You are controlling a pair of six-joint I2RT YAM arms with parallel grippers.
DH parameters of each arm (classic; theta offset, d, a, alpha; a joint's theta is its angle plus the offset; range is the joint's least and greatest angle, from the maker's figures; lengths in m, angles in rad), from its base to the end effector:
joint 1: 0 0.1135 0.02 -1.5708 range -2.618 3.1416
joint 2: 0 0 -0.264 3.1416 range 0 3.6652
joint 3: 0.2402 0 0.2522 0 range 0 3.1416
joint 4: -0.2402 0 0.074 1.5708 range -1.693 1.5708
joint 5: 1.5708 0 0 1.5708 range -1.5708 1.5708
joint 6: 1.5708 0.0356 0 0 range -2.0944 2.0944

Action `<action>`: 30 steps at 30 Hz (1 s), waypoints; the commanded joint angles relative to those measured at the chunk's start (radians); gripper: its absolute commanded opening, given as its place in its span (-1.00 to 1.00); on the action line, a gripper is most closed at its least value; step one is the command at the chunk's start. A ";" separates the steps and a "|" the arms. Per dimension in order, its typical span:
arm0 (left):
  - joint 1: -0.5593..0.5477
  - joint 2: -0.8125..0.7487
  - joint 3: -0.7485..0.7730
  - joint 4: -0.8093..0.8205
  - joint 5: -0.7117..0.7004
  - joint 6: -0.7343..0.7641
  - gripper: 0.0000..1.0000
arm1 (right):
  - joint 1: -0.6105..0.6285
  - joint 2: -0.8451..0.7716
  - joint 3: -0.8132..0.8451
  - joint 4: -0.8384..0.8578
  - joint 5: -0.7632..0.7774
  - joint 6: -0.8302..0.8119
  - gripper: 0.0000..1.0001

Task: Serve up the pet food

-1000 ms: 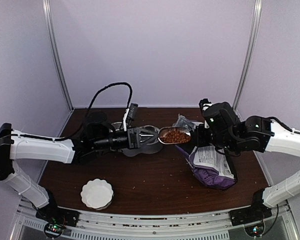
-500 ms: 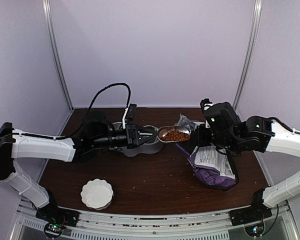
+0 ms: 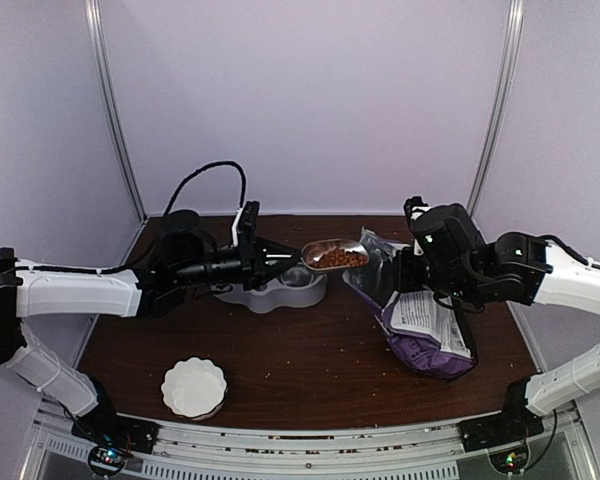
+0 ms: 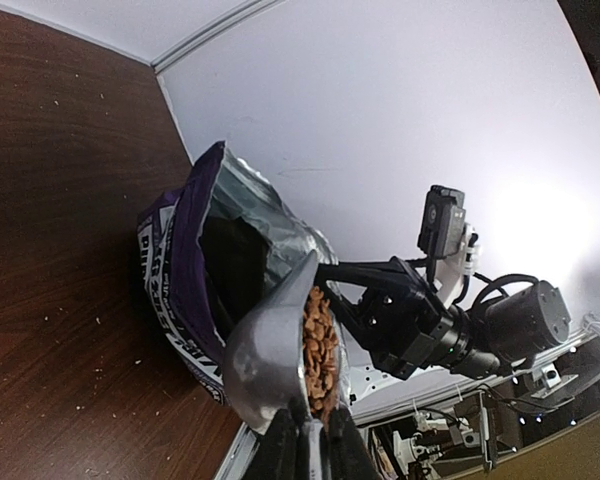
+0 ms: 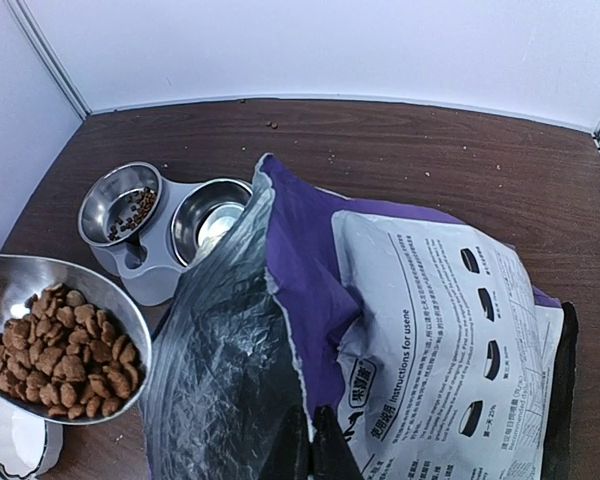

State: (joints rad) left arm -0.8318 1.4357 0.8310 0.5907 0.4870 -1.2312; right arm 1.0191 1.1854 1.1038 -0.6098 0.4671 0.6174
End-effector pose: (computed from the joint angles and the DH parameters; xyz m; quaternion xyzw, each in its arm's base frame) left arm 0.2069 -0.2518 0.2837 0.0288 0.7109 -0.6729 0.2026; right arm 0.1454 0.2056 0.3305 -0.0791 0.8823 0.1591 0.4359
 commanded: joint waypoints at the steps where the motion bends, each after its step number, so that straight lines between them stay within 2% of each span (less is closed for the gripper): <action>1: 0.047 -0.052 -0.007 0.042 0.010 -0.011 -1.00 | -0.009 -0.027 -0.013 0.012 0.013 0.014 -1.00; 13: 0.241 -0.159 -0.118 -0.076 -0.024 0.039 -1.00 | -0.013 -0.033 -0.017 0.012 0.015 0.010 -1.00; 26: 0.565 -0.211 -0.246 -0.085 0.066 0.093 -1.00 | -0.019 -0.030 -0.012 0.015 0.007 0.002 -1.00; 30: 0.635 -0.210 -0.250 -0.140 0.072 0.144 -1.00 | -0.020 -0.029 -0.010 0.015 0.003 0.001 -1.00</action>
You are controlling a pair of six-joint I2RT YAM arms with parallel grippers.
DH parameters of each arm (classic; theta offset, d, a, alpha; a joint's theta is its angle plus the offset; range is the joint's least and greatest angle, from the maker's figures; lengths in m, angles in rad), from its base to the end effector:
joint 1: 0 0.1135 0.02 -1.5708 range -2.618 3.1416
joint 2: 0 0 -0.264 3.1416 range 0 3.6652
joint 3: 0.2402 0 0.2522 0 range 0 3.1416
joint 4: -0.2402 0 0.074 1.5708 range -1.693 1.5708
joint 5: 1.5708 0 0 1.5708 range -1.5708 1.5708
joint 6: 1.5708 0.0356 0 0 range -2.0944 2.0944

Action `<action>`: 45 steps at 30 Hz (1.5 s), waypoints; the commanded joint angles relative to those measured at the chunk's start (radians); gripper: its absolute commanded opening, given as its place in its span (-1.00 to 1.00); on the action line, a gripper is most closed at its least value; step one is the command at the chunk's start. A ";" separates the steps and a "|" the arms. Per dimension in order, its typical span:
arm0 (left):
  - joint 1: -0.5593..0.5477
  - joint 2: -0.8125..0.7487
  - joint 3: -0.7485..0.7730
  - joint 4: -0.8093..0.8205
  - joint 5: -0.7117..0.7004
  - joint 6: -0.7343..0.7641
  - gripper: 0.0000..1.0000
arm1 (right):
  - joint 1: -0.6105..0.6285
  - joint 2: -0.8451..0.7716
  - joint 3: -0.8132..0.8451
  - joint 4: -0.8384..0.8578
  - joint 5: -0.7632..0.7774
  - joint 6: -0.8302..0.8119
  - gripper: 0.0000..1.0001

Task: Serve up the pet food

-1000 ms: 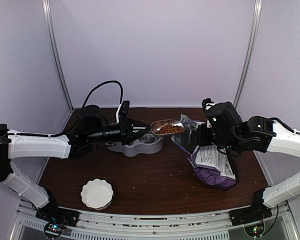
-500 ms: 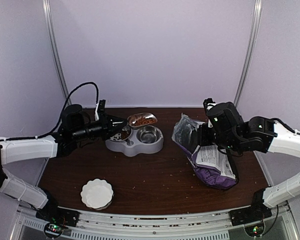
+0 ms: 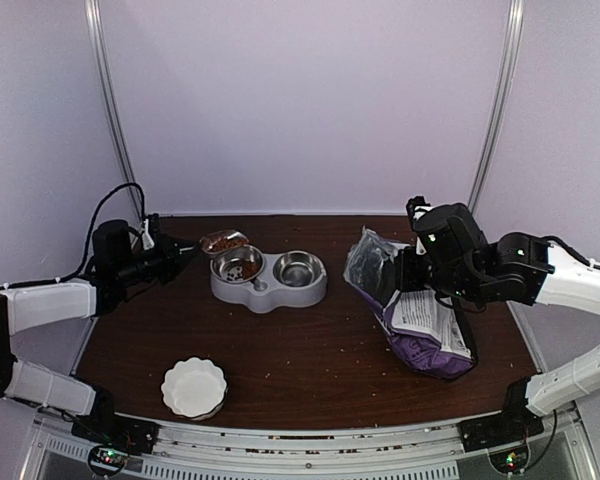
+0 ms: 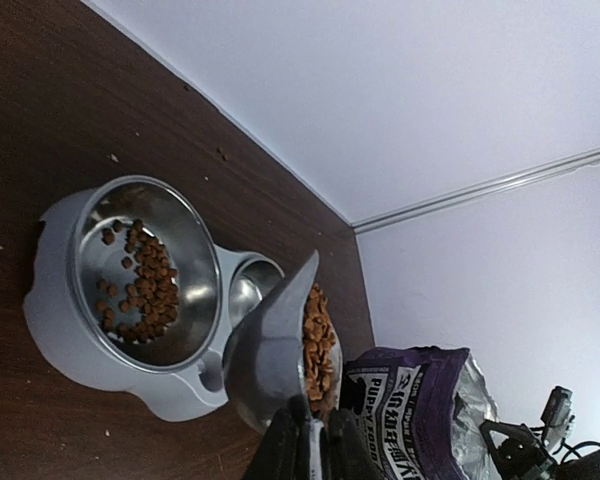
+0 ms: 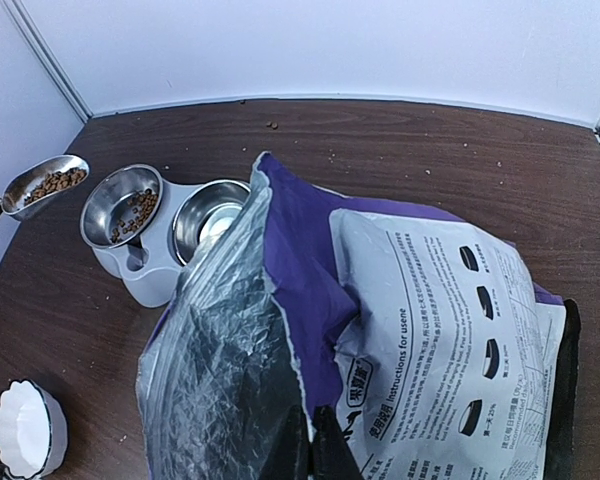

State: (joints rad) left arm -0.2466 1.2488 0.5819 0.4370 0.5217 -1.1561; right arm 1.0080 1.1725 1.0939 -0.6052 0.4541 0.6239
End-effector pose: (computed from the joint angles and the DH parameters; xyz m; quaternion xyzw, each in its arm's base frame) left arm 0.2557 -0.0827 0.2357 -0.1886 0.7505 -0.5417 0.3282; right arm 0.1459 0.2020 0.3305 -0.0732 0.8823 0.1652 0.4346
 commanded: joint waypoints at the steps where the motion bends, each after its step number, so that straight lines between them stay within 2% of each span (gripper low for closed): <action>1: 0.064 -0.021 0.001 -0.006 0.036 0.084 -1.00 | -0.009 -0.016 0.000 0.011 0.014 -0.005 -1.00; 9: 0.123 0.019 0.059 -0.140 0.054 0.189 -1.00 | -0.010 -0.013 -0.001 0.013 0.011 -0.007 -1.00; 45: 0.136 0.218 0.434 -0.645 0.027 0.579 -1.00 | -0.018 0.007 0.006 0.015 -0.004 -0.009 -1.00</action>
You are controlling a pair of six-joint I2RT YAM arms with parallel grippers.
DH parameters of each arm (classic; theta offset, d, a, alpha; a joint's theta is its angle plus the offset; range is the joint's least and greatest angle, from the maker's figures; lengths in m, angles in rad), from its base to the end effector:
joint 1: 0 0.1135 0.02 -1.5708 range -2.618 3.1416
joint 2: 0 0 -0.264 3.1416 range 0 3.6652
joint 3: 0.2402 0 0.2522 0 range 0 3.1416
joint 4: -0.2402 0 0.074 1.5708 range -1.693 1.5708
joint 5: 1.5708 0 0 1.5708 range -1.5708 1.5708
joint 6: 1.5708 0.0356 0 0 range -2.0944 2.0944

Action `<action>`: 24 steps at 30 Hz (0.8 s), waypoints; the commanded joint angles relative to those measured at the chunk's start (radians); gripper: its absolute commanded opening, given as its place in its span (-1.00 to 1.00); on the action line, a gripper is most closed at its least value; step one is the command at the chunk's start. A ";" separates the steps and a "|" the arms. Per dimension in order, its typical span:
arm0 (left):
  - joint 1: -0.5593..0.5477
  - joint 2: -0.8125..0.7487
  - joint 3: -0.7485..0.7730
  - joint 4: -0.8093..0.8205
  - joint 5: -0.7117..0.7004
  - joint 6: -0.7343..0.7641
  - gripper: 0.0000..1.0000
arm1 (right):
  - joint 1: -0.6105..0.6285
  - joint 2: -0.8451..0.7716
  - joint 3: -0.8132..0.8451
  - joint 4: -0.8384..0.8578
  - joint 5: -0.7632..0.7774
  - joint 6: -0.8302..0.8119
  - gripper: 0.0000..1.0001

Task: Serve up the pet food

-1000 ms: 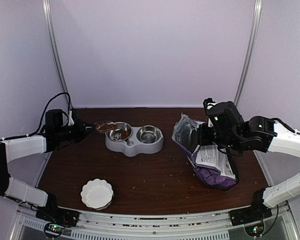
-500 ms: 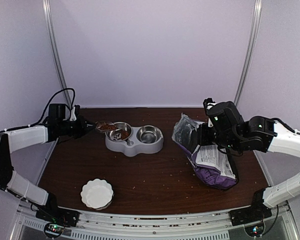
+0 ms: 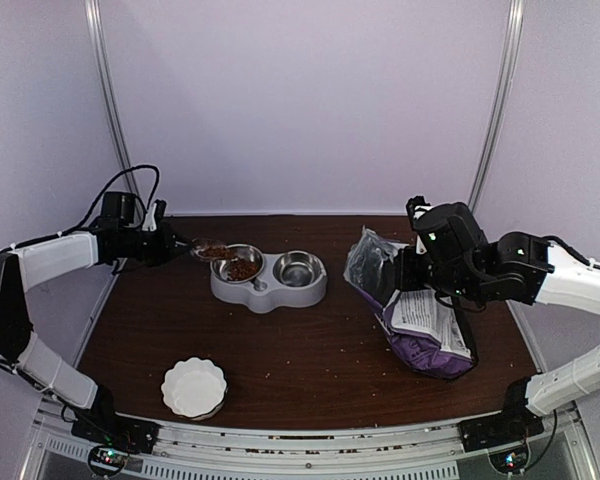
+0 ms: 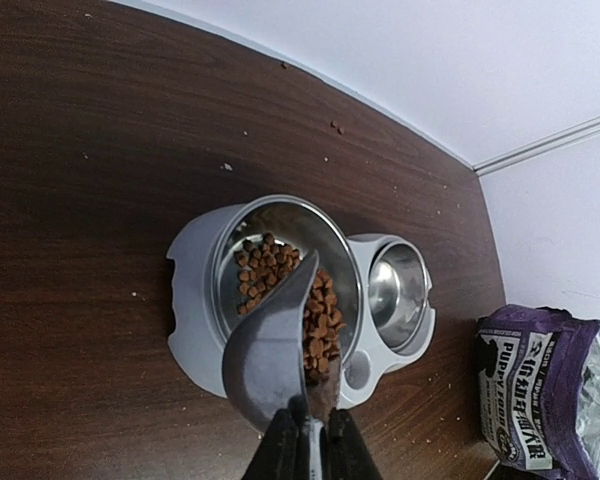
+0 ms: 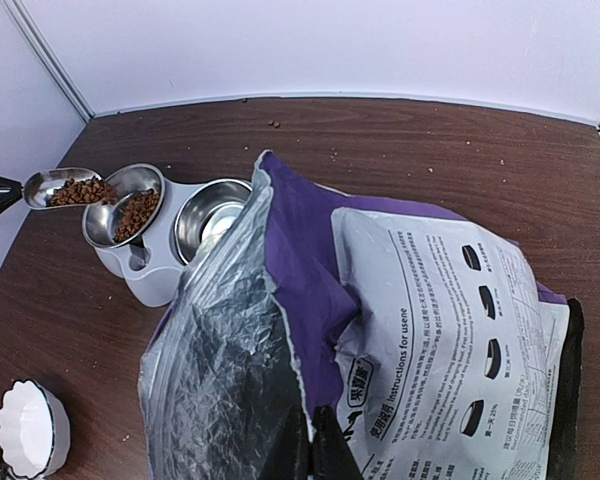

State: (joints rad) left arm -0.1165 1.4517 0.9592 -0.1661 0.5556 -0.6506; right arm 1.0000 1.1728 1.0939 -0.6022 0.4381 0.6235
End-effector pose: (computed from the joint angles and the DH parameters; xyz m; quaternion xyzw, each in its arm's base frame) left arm 0.3110 -0.0553 0.2489 -0.1113 0.8646 -0.3868 0.3007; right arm 0.1473 0.2015 0.3305 -0.0730 0.8830 0.1697 0.4314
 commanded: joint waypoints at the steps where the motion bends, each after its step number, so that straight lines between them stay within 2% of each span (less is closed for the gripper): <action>1: 0.006 0.018 0.066 -0.056 -0.008 0.086 -1.00 | -0.010 0.007 0.006 0.012 0.011 -0.009 -1.00; 12: -0.026 0.029 0.188 -0.206 -0.103 0.232 -1.00 | -0.009 0.020 0.015 0.011 0.007 -0.013 -1.00; 24: -0.148 0.045 0.291 -0.344 -0.322 0.412 -1.00 | -0.011 0.031 0.024 0.014 -0.001 -0.017 -1.00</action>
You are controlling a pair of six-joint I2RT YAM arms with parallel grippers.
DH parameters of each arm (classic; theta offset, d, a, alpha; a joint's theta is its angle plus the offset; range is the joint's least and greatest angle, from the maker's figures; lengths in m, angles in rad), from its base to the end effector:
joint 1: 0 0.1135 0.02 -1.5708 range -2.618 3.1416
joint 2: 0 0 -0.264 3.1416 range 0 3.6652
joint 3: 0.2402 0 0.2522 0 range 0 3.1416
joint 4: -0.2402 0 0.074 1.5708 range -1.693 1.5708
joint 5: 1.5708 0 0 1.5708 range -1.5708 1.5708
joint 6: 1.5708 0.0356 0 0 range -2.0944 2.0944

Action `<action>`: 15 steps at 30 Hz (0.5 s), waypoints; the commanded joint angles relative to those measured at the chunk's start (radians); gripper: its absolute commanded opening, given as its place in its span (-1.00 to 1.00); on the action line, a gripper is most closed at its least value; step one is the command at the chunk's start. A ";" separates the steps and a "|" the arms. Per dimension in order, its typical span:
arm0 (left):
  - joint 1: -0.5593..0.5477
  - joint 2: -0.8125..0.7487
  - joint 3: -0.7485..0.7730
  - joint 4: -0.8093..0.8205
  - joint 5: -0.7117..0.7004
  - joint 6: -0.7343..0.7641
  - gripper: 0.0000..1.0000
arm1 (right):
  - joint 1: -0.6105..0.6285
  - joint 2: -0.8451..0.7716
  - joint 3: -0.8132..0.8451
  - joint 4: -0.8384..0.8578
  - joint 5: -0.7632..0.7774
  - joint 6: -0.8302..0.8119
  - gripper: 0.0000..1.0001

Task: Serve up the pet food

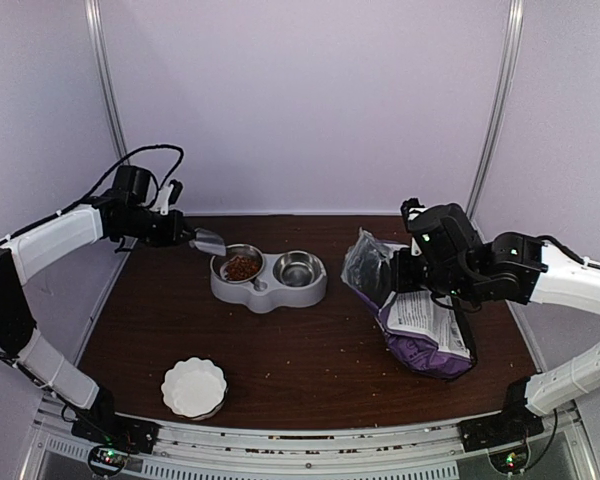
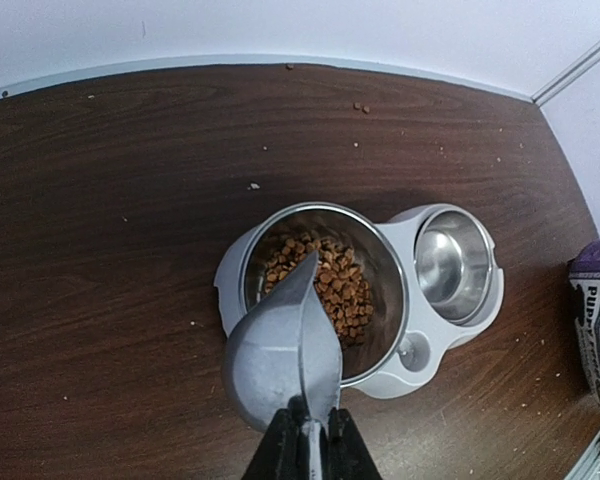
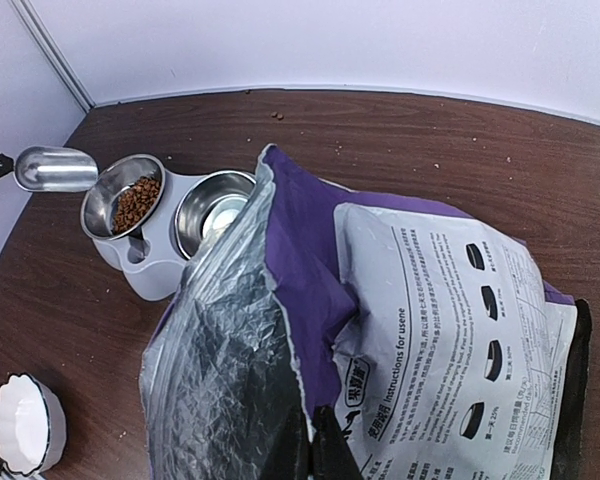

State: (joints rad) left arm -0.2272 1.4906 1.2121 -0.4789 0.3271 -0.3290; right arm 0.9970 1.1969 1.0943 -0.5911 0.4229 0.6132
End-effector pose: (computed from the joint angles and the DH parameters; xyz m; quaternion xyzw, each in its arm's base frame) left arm 0.3181 -0.0853 0.2930 0.0182 0.9083 -0.2509 0.3343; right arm 0.1508 0.2064 0.3258 -0.0813 0.8860 0.1676 0.4247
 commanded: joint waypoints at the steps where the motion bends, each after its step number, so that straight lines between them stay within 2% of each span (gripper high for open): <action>1: -0.043 0.008 0.038 -0.035 -0.106 0.100 -1.00 | -0.008 0.009 0.024 0.003 0.013 -0.007 -1.00; 5: -0.056 0.005 0.038 -0.045 -0.140 0.121 -1.00 | -0.006 0.010 0.024 0.004 0.011 -0.007 -1.00; 15: -0.062 -0.063 0.022 -0.009 -0.121 0.139 -1.00 | -0.008 -0.011 0.027 0.005 0.008 -0.022 -1.00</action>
State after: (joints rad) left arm -0.2836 1.4872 1.2198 -0.5446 0.2089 -0.2161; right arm 0.9970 1.2026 1.0943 -0.5873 0.4160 0.6056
